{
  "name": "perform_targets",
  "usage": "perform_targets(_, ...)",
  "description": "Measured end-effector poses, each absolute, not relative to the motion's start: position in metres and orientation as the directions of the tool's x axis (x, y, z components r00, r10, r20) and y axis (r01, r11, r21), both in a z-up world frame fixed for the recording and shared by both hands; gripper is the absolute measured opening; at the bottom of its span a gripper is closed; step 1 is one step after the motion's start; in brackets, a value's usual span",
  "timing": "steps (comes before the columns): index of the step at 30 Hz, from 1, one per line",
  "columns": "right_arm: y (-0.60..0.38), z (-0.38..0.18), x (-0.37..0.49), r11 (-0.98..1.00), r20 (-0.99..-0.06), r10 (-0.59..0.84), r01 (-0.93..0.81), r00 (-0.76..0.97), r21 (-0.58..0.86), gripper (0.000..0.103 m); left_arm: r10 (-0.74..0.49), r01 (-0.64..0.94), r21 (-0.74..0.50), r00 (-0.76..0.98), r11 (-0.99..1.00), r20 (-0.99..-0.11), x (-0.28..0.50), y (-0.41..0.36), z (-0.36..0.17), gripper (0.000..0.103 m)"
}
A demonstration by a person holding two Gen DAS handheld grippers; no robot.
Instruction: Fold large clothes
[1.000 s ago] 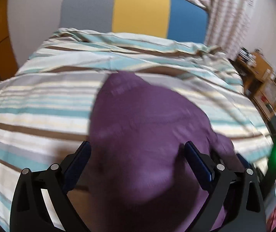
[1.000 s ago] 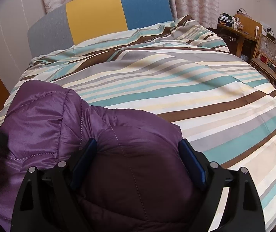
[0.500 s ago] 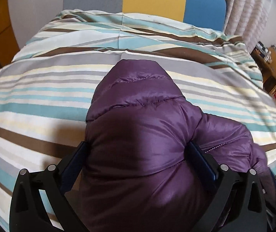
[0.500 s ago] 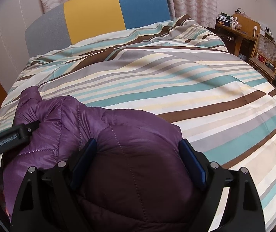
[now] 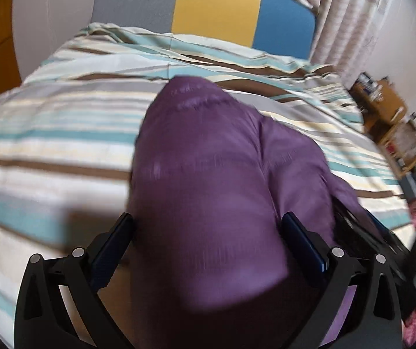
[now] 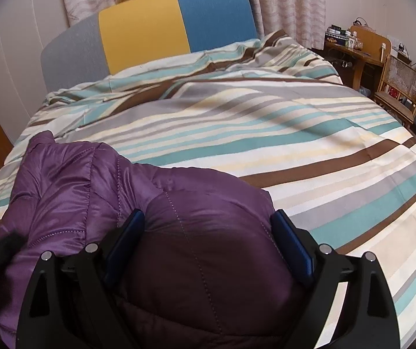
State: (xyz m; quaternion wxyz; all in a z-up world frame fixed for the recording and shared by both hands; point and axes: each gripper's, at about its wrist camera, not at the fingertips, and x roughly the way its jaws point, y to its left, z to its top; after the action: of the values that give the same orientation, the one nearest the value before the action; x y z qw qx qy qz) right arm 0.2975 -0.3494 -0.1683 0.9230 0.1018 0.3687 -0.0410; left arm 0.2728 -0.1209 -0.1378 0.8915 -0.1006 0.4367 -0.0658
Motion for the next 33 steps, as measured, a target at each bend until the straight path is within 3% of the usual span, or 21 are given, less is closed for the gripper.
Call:
perform_targets(8, -0.353, -0.131, 0.231, 0.976, -0.589, 0.035, 0.098, 0.807, 0.193, 0.095, -0.232, 0.128, -0.197, 0.660, 0.972, -0.715, 0.214, -0.128, -0.134, 0.100)
perform_targets(18, -0.372, -0.174, 0.211, 0.969, -0.689, 0.025, 0.152, 0.724, 0.195, 0.097, -0.208, 0.202, -0.101, 0.636, 0.974, -0.743, 0.229, -0.145, -0.157, 0.100)
perform_targets(25, -0.394, -0.165, 0.193, 0.923, -0.679, 0.190, 0.106, 0.709, 0.369, 0.099, -0.313, 0.176, -0.260, 0.589, 0.949, -0.745, 0.222, -0.117, -0.143, 0.100)
perform_targets(33, -0.405, -0.164, 0.182, 0.885, -0.695, 0.318, 0.062, 0.645, 0.462, 0.098, -0.431, 0.142, -0.423, 0.522, 0.895, -0.736, 0.215, -0.087, -0.148, 0.100)
